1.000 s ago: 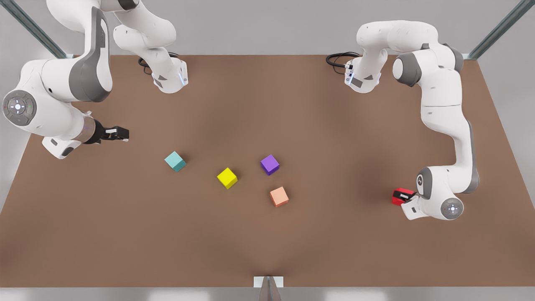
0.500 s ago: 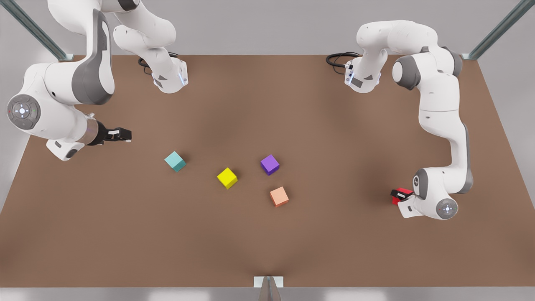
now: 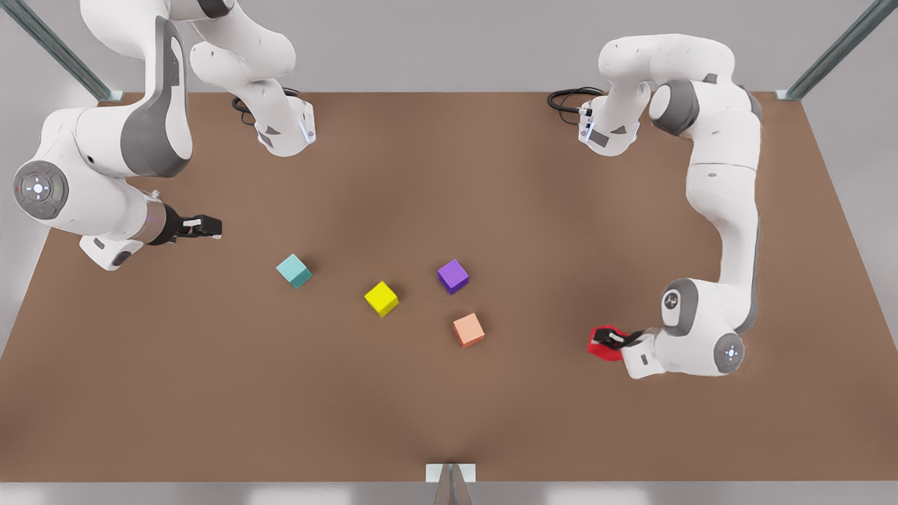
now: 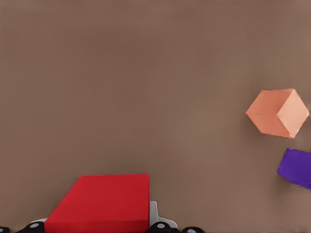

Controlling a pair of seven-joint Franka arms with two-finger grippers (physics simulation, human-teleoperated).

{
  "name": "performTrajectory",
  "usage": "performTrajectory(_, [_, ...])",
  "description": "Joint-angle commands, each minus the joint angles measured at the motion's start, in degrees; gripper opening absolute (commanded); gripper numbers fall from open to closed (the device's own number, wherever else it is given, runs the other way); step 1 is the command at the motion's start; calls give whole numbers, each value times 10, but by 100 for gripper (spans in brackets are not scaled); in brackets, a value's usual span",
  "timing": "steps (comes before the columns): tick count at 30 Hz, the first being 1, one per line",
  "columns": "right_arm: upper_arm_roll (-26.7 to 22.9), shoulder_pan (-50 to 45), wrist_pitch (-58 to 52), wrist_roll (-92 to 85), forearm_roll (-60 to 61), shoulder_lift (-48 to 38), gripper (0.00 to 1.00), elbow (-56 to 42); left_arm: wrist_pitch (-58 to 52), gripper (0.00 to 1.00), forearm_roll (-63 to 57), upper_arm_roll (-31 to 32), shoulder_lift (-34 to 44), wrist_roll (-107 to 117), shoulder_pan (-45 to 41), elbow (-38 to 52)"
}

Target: Pick up red wooden cube and pass to hand red wooden cube and place in blue wooden cube

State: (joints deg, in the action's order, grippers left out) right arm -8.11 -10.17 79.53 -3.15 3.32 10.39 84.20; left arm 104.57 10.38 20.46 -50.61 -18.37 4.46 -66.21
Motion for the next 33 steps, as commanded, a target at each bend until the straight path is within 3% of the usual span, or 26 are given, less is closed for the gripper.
performTrajectory(1, [-3, 6, 11, -8, 50, 27, 100, -28, -35, 55, 102, 78, -8, 346, -1, 10])
performTrajectory(4, [-3, 36, 37, -265, 289, 183, 100, -131, 121, 55, 271, 152, -69, 363, -17, 27])
performTrajectory(5, [5, 34, 52, -359, 343, 224, 100, -147, 130, 55, 290, 193, -132, 364, -24, 86])
performTrajectory(7, [21, 32, 112, -554, 402, 267, 100, -160, 218, 55, 316, 227, -163, 362, -60, 100])
performTrajectory(9, [32, 32, 135, -697, 483, 302, 100, -175, 242, 55, 322, 227, -196, 324, -108, 170])
performTrajectory(11, [35, 34, 135, -859, 536, 336, 100, -195, 245, 55, 385, 226, -203, 235, -107, 165])
performTrajectory(15, [38, 35, 85, -1107, 603, 360, 100, -194, 254, 51, 389, 225, -216, 166, -111, 165])
performTrajectory(19, [54, 33, 55, -1170, 635, 374, 100, -190, 254, 51, 391, 226, -216, 142, -112, 164])
performTrajectory(33, [57, -12, 150, -1121, 774, 430, 100, -199, 273, 52, 526, 226, -246, 24, -147, 166])
